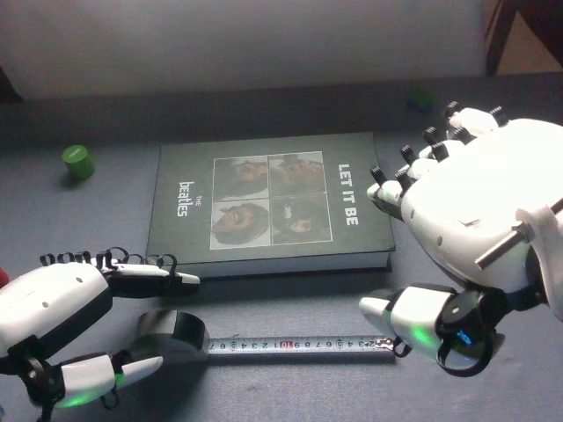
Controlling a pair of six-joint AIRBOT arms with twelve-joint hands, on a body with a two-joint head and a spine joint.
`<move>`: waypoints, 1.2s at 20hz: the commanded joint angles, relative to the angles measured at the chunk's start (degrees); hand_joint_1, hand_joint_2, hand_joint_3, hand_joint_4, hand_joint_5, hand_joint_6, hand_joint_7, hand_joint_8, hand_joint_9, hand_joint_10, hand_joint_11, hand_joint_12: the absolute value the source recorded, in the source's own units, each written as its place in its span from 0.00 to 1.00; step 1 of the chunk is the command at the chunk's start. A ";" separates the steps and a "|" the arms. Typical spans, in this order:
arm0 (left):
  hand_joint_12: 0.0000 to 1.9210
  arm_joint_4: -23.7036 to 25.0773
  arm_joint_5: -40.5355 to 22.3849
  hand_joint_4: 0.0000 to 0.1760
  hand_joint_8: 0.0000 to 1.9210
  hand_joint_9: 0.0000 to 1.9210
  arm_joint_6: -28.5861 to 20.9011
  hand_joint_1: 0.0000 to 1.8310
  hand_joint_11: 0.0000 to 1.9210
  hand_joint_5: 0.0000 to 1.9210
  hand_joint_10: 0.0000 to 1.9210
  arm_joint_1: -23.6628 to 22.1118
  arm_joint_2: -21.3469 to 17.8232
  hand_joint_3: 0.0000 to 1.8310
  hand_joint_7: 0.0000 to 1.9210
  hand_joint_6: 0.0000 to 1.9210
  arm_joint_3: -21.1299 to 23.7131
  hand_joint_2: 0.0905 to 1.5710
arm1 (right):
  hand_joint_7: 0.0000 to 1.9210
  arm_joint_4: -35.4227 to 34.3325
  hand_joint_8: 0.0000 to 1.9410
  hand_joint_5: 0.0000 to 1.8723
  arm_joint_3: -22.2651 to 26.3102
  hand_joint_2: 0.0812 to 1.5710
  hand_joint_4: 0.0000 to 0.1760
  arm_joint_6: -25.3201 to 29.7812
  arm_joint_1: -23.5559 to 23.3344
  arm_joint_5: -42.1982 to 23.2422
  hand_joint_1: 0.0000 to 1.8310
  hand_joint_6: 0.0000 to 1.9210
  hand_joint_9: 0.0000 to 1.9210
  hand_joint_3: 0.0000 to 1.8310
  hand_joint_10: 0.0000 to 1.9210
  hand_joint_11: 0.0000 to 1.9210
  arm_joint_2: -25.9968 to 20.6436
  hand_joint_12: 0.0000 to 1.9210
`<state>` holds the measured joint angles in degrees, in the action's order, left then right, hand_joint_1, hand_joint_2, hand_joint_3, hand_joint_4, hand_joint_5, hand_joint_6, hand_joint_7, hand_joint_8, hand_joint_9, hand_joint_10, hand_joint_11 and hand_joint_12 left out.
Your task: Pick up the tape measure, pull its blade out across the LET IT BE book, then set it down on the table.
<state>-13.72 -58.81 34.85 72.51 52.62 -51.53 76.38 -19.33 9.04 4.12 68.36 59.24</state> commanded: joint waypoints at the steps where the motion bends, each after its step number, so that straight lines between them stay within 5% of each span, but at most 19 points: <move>1: 0.33 0.49 -6.70 0.00 0.00 0.30 -0.06 0.60 0.18 0.29 0.00 -0.08 0.30 0.00 0.31 0.00 -0.32 0.73 | 0.17 5.59 0.00 0.15 0.12 0.74 0.24 0.11 -0.95 -0.22 0.08 0.00 0.15 0.00 0.00 0.00 -0.13 0.51; 24: 0.33 1.06 -6.20 0.00 0.00 0.34 3.05 0.60 0.20 0.32 0.00 0.68 2.56 0.00 0.34 0.00 -1.24 0.72 | 0.18 6.14 0.00 0.16 -0.09 0.74 0.23 2.13 -0.59 0.23 0.08 0.00 0.16 0.00 0.00 0.00 -0.26 0.53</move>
<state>-13.26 -58.92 37.91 73.49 54.89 -52.45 77.19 -19.51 11.00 3.88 68.23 59.24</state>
